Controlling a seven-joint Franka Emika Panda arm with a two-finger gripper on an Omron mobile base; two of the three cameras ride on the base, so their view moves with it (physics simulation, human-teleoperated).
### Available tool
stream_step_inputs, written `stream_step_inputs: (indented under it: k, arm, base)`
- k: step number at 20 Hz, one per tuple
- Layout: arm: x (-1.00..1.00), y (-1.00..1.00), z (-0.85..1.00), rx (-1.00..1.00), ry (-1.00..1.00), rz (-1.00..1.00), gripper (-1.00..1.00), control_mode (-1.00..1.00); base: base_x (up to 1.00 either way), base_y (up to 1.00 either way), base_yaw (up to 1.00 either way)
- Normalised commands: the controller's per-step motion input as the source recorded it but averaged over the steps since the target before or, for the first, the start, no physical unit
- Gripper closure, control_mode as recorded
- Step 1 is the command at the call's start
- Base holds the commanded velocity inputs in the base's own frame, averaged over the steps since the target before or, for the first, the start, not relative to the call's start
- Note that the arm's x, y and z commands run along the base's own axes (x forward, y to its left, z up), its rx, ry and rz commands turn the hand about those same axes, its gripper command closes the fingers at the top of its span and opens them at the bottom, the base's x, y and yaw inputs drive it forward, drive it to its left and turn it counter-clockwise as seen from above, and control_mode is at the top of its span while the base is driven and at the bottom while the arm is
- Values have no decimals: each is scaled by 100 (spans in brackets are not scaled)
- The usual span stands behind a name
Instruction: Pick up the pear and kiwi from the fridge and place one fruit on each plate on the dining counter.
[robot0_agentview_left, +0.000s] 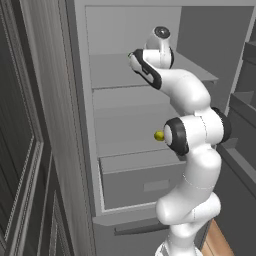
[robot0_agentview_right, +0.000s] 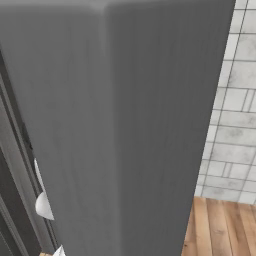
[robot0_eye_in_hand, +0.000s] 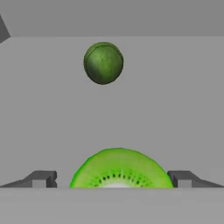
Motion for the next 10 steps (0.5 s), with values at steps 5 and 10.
stream_step_inputs:
  k: [5, 10]
  arm:
    - [0, 0, -20, 0, 1, 0, -100, -100]
    - [0, 0, -13, 0, 0, 0, -100, -100]
  base:
    - [0, 0, 0]
    - [0, 0, 0]
